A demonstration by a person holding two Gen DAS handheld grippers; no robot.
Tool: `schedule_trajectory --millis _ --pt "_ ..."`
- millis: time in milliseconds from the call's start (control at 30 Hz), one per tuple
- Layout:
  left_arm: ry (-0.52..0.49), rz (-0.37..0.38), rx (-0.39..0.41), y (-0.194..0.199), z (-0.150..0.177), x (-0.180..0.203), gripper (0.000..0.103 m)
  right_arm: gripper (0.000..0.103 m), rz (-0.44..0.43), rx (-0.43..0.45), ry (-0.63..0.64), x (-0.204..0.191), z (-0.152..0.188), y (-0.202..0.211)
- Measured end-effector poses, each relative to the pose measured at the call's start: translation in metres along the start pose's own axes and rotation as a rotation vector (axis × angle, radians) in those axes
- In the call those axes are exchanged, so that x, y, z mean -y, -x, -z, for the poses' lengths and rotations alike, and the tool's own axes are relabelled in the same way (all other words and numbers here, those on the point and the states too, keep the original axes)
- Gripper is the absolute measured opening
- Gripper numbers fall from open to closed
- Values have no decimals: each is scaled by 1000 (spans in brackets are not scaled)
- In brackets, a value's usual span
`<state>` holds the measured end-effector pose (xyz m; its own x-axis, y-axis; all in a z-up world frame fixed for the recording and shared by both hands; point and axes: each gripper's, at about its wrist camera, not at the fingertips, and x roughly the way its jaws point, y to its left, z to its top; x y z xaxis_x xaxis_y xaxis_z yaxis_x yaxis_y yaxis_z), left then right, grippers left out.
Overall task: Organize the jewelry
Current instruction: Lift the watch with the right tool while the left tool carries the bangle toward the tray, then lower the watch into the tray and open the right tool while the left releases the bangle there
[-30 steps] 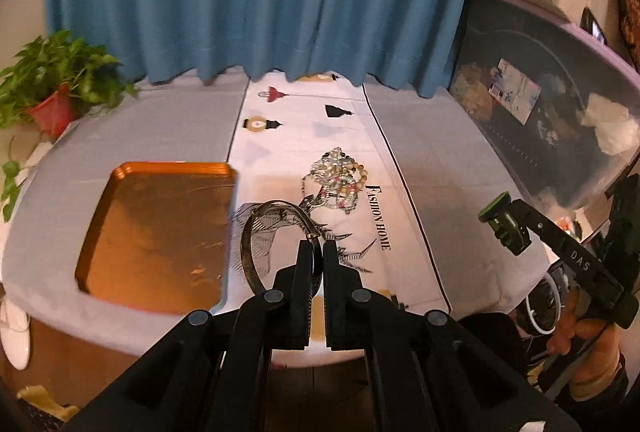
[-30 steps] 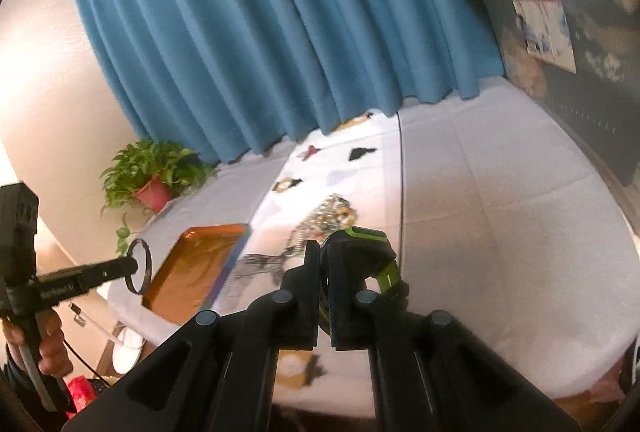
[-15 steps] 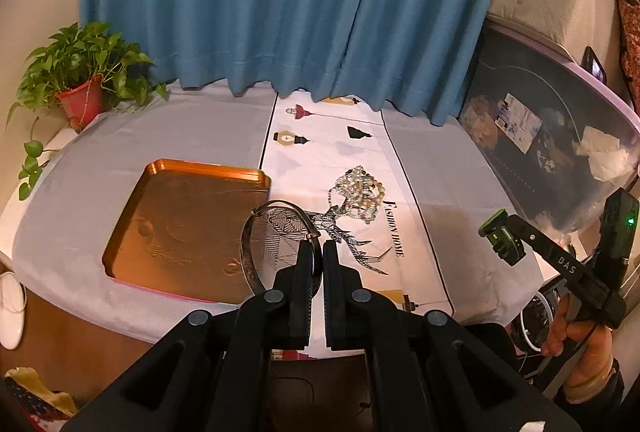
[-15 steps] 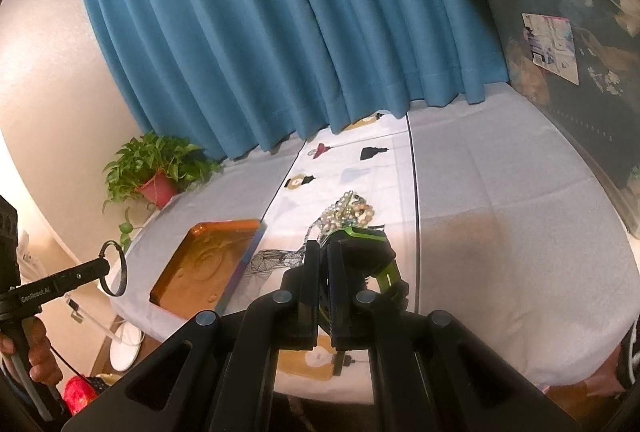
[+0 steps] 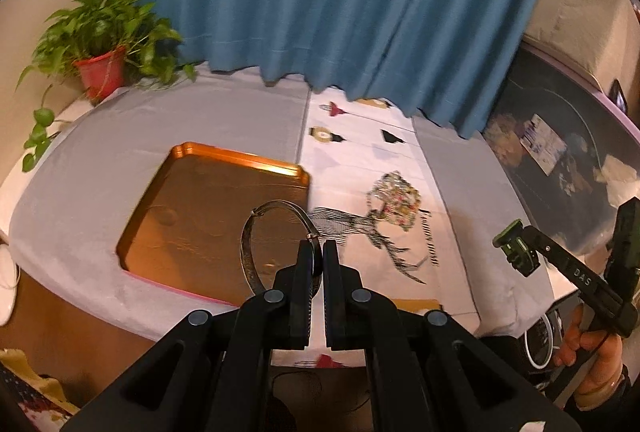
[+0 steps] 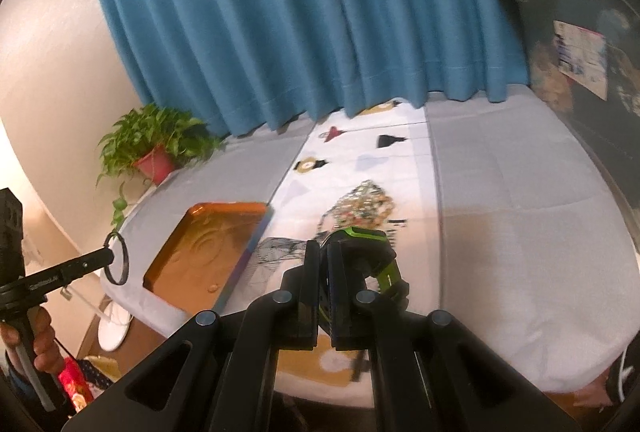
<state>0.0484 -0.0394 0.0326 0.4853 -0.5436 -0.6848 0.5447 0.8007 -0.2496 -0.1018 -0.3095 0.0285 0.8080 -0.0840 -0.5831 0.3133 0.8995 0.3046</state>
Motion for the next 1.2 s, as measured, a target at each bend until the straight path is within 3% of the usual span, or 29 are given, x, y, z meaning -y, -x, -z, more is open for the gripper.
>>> schedule_trajectory --millis 333,600,800,1000,1100,1133,1167,1200 --pt "72 -41 23 -8 -11 -79 3 4 -156 -76 108 -96 -8 -73" --pt "91 -30 -22 -60 -21 -115 3 4 -245 -161 249 -170 18 -147" --pt "98 -37 -64 -100 -20 -130 3 4 -227 -199 285 -183 28 -190" --pt "108 -46 -101 -135 -20 -142 3 4 -157 -206 330 -179 31 -223" --pt "89 -85 -77 -142 -20 -141 5 4 -173 -211 342 -178 32 -233" --pt "84 -98 -51 -141 -20 -141 9 5 -187 -209 349 -180 31 -234" --pt "81 -102 -37 -140 -21 -142 28 7 -197 -208 360 -182 31 -233" --pt "74 -112 -25 -138 -21 -141 66 11 -204 -218 386 -185 33 -232"
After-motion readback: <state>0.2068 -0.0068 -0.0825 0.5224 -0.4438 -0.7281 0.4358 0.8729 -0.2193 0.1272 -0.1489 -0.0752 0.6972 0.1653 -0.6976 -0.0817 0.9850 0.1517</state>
